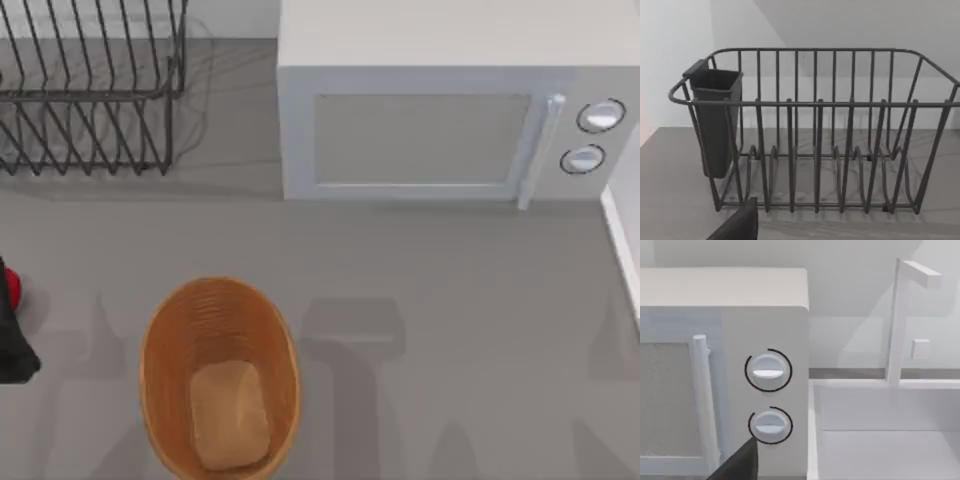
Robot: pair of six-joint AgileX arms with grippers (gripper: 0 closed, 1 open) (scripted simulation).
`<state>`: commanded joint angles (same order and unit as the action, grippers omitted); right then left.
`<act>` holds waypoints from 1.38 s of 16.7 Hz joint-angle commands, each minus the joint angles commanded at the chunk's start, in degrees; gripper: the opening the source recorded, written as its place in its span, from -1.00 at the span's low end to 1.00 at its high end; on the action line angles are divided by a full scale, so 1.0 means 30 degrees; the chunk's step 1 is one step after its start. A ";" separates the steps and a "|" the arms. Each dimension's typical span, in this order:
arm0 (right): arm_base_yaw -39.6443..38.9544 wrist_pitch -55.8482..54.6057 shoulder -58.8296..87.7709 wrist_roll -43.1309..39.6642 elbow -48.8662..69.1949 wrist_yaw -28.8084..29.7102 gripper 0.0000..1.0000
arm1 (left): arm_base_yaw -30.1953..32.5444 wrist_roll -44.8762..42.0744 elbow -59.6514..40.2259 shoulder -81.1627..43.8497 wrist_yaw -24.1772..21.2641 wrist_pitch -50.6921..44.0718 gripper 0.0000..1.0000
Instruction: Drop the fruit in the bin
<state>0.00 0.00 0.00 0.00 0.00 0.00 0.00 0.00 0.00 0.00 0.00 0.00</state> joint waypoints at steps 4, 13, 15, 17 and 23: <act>0.0000 0.0000 0.0000 0.0000 0.0000 0.0000 1.00 | -0.0080 0.0006 -0.0523 -0.0591 0.0009 -0.0464 1.00; 0.0000 0.0000 0.0000 0.0000 0.0000 0.0000 1.00 | -0.1080 0.0034 -0.9690 -1.2824 -0.0157 -0.7744 1.00; 0.0000 0.0000 0.0000 0.0000 0.0000 0.0000 1.00 | -0.1355 0.0050 -1.2375 -1.6984 -0.0222 -0.9867 1.00; 0.0000 0.0000 0.0000 0.0000 0.0000 0.0000 1.00 | -0.1636 0.0078 -1.5028 -2.1179 -0.0283 -1.1994 1.00; 0.0000 0.0000 0.0000 0.0000 0.0000 0.0000 1.00 | -0.2361 0.0169 -2.2052 -3.1610 -0.0493 -1.7471 1.00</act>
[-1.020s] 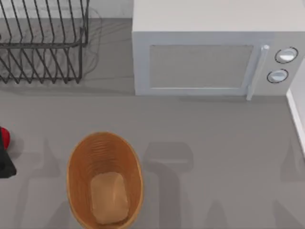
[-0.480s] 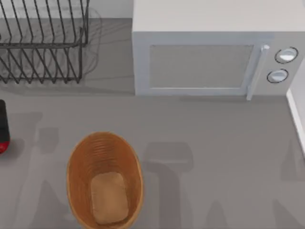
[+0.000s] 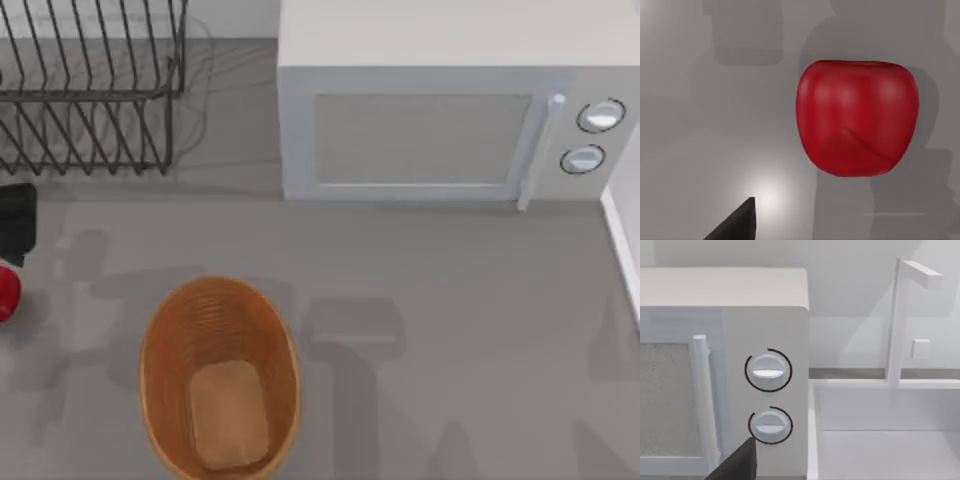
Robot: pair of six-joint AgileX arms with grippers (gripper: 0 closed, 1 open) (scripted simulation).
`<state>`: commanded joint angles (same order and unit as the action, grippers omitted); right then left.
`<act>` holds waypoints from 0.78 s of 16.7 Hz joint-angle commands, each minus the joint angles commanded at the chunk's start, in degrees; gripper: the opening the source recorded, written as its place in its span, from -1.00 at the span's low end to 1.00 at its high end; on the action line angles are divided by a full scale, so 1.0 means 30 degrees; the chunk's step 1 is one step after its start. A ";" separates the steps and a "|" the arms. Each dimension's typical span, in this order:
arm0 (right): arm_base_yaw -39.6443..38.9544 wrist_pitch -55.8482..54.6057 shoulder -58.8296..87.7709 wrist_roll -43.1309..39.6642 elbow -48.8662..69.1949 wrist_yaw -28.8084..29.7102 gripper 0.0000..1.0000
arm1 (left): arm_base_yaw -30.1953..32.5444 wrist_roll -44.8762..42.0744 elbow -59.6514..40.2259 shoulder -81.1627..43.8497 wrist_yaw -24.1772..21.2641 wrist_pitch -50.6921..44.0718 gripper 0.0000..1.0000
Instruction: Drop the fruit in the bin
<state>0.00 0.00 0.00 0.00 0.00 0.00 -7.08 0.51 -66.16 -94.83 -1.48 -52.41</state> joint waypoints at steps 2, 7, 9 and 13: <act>0.0000 0.0000 0.0000 0.0000 0.0000 0.0000 1.00 | -0.0182 0.0030 -0.1766 -0.2216 -0.0068 -0.1228 1.00; 0.0000 0.0000 0.0000 0.0000 0.0000 0.0000 1.00 | -0.0391 0.0059 -0.3972 -0.4553 -0.0180 -0.2588 1.00; 0.0000 0.0000 0.0000 0.0000 0.0000 0.0000 1.00 | -0.0391 0.0059 -0.3972 -0.4553 -0.0180 -0.2588 1.00; 0.0000 0.0000 0.0000 0.0000 0.0000 0.0000 1.00 | -0.0322 0.0097 -0.3679 -0.4682 -0.0179 -0.2217 1.00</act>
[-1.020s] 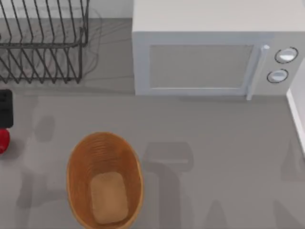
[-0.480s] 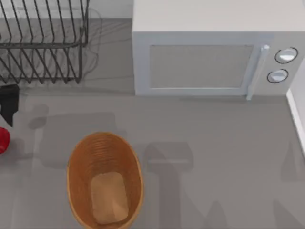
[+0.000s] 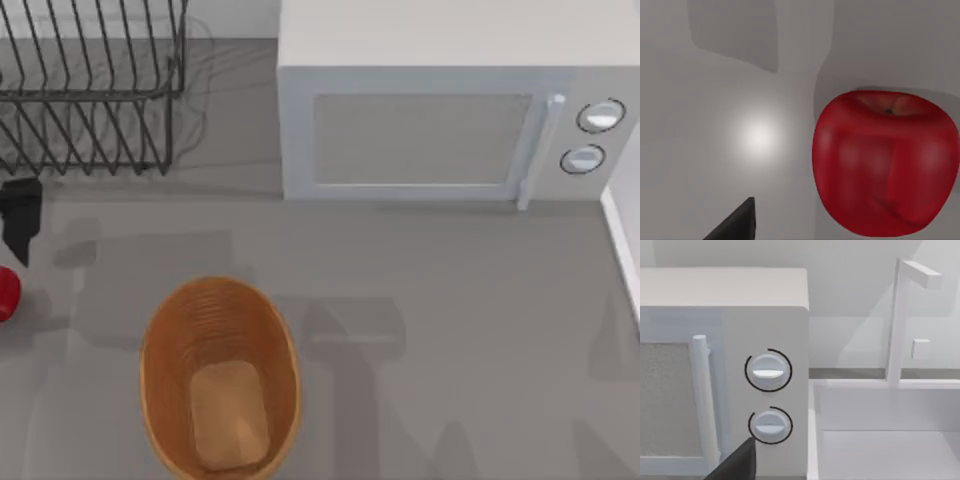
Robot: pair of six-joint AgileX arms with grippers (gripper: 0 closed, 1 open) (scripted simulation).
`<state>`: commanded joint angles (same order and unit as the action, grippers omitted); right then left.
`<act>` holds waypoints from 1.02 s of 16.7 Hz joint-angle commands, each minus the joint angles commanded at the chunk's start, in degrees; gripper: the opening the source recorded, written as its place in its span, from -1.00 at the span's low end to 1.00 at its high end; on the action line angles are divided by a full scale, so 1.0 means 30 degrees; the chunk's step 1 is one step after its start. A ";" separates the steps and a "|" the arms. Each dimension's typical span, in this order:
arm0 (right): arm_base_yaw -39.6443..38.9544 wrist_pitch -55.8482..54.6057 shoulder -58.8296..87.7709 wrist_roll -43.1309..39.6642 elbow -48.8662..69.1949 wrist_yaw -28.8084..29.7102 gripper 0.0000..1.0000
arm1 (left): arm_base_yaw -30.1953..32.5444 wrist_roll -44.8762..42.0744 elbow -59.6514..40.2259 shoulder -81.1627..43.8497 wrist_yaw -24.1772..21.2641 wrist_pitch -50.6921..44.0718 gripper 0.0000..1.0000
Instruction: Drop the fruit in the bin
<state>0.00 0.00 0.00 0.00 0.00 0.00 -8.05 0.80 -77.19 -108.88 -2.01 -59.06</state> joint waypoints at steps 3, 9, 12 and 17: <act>0.0000 0.0000 0.0000 0.0000 0.0000 0.0000 1.00 | 0.0001 0.0023 0.1017 -0.0748 -0.0008 0.1838 1.00; 0.0000 0.0000 0.0000 0.0000 0.0000 0.0000 1.00 | 0.0031 0.0033 0.2632 -0.1894 -0.0014 0.4580 1.00; 0.0000 0.0000 0.0000 0.0000 0.0000 0.0000 1.00 | 0.0031 0.0033 0.2632 -0.1894 -0.0014 0.4580 0.85; 0.0000 0.0000 0.0000 0.0000 0.0000 0.0000 1.00 | 0.0031 0.0033 0.2632 -0.1894 -0.0014 0.4580 0.10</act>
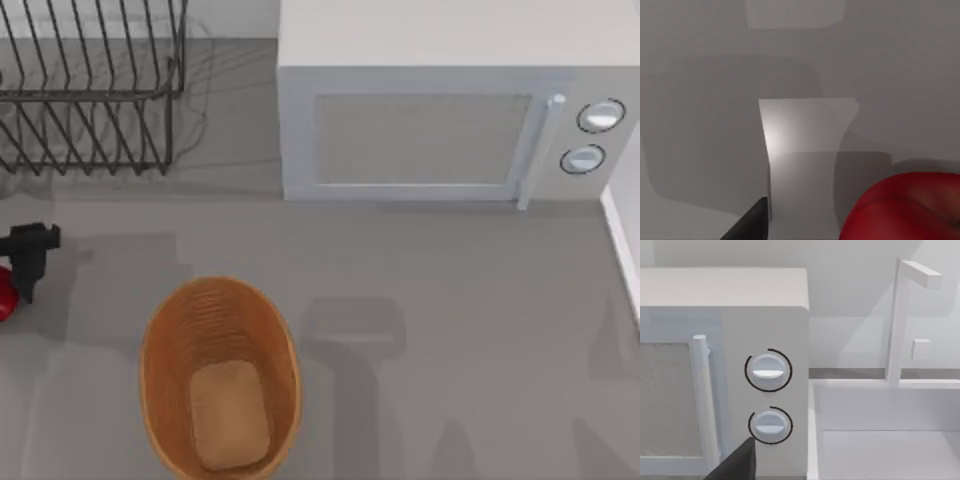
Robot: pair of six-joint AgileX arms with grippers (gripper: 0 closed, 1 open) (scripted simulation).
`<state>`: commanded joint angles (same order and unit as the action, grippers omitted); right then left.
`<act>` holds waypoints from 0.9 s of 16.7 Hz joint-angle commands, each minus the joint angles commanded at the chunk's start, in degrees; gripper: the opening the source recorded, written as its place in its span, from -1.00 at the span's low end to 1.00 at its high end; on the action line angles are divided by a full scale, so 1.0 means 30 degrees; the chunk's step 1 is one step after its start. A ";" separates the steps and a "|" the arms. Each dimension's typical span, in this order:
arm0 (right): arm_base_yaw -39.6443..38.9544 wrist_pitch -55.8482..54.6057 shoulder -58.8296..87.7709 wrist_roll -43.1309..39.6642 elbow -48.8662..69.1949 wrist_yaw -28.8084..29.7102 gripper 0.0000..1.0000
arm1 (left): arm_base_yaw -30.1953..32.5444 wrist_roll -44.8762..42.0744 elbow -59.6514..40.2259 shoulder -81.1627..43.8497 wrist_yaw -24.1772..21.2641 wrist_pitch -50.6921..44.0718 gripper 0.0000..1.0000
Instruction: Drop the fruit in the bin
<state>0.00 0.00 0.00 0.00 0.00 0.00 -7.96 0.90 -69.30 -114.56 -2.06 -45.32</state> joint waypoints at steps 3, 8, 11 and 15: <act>0.0000 0.0000 0.0000 0.0000 0.0000 0.0000 1.00 | 0.0000 0.0000 0.0000 0.0000 0.0000 0.0000 -0.36; 0.0000 0.0000 0.0000 0.0000 0.0000 0.0000 1.00 | 0.0000 0.0000 0.0000 0.0000 0.0000 0.0000 -1.00; 0.0000 0.0000 0.0000 0.0000 0.0000 0.0000 1.00 | 0.0000 0.0000 0.0000 0.0000 0.0000 0.0000 -1.00; 0.0000 0.0000 0.0000 0.0000 0.0000 0.0000 1.00 | 0.0000 0.0000 0.0000 0.0000 0.0000 0.0000 -1.00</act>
<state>0.00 0.00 0.00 0.00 0.00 0.00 -7.96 0.90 -69.30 -114.56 -2.06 -45.32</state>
